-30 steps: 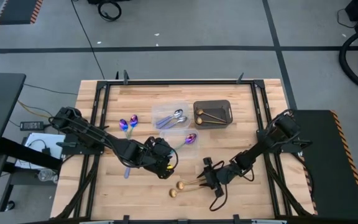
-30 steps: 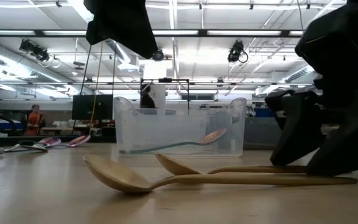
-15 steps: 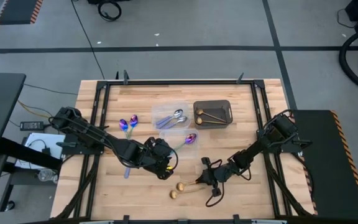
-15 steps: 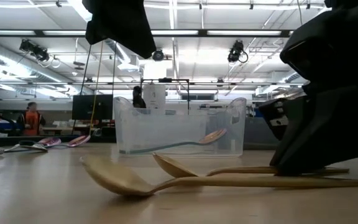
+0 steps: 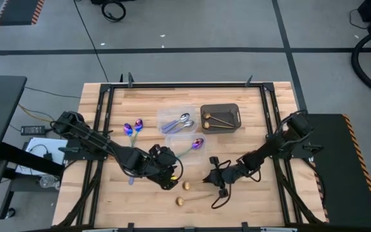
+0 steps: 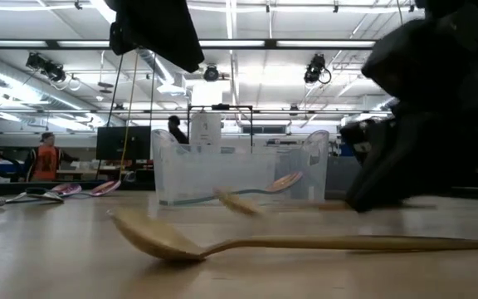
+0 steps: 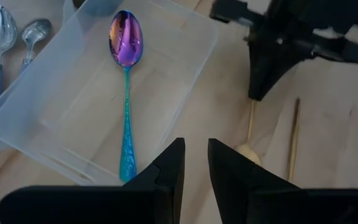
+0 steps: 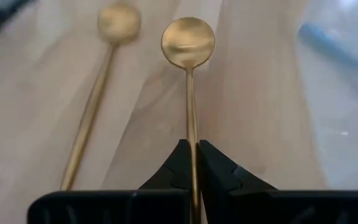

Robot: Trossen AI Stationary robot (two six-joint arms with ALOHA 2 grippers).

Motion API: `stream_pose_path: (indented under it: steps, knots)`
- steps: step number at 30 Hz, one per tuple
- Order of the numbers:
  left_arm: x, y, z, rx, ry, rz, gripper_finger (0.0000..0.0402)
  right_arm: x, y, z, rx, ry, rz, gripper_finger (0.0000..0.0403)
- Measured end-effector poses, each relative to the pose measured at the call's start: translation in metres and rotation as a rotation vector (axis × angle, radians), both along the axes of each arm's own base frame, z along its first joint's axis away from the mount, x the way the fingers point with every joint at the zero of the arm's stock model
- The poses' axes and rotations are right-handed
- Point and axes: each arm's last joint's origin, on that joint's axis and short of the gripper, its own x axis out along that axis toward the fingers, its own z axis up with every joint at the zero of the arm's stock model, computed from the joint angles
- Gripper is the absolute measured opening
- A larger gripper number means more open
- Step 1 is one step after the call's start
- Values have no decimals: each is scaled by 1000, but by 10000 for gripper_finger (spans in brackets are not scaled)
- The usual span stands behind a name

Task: Sort silverware by color (type)
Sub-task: Put the gold spoon into the black bin

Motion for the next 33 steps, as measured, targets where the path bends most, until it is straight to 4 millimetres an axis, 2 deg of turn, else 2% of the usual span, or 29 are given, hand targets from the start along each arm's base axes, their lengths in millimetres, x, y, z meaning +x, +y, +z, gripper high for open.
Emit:
stream_pose_path:
  steps: [11, 19, 25, 33]
  knots:
    - [0, 0, 0, 17, 4, -15, 78, -3, -14, 46, -10, -63, -4, 19]
    - [0, 1, 0, 31, 11, -26, 78, -14, -33, 82, -61, -96, -63, 19]
    - [0, 1, 0, 32, 13, -28, 78, -25, -55, 106, -130, -106, -136, 20]
    - [0, 1, 0, 41, 18, -37, 78, -36, -97, 124, -221, -81, -271, 20]
